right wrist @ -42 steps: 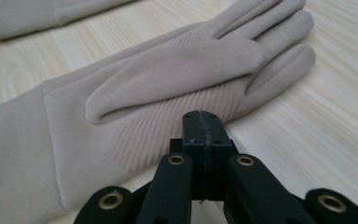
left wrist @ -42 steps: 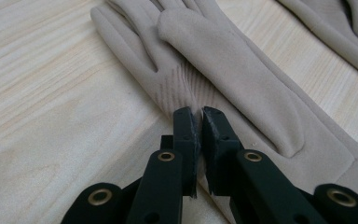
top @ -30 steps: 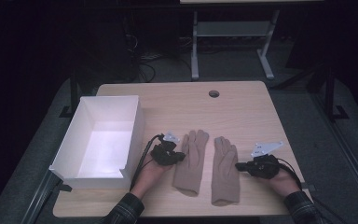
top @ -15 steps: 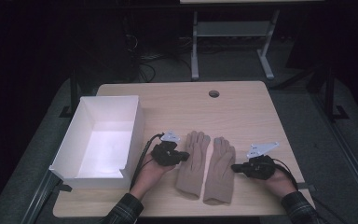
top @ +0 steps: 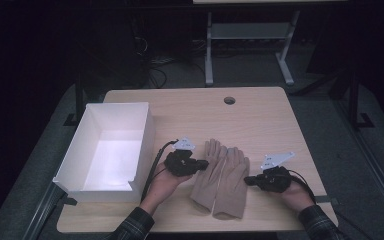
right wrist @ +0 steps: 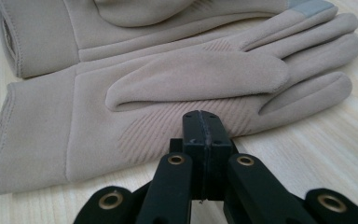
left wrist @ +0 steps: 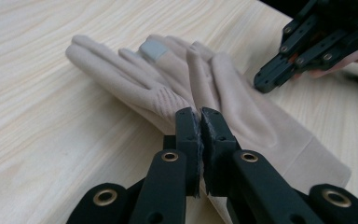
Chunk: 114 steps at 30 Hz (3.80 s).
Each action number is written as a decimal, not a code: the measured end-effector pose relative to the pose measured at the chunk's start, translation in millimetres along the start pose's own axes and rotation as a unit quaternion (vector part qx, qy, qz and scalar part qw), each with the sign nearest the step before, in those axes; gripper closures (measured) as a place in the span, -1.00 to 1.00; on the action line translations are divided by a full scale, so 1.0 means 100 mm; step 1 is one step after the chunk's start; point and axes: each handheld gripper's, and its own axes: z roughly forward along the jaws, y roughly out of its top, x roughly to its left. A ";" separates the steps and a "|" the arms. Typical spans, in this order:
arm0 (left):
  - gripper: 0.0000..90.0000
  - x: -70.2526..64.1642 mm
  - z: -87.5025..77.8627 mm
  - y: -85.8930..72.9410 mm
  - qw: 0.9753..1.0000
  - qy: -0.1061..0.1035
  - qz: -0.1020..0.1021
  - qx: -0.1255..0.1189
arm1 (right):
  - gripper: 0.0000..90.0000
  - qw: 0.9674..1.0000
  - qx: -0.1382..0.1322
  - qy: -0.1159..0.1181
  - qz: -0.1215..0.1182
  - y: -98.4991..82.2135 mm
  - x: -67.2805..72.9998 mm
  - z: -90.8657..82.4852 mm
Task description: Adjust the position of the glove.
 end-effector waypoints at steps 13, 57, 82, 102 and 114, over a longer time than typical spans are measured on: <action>0.92 -0.10 0.00 0.06 1.000 -0.023 0.002 -0.017 | 1.00 1.000 0.001 0.003 -0.003 0.03 0.03 0.04; 0.92 -0.47 0.66 0.13 0.996 -0.063 0.061 0.035 | 1.00 1.000 0.006 0.015 -0.011 0.12 0.10 0.17; 0.98 -0.65 0.81 0.02 0.992 -0.091 0.058 0.061 | -0.18 0.991 -0.034 -0.115 0.062 -0.14 -0.27 -0.19; 0.99 -0.59 0.68 -0.11 0.990 -0.059 0.073 0.101 | -0.53 0.984 -0.027 -0.160 0.071 -0.23 -0.32 -0.14; 0.99 -0.38 0.39 -0.17 0.991 -0.022 0.075 0.112 | -0.57 0.985 -0.026 -0.157 0.070 -0.22 -0.32 -0.13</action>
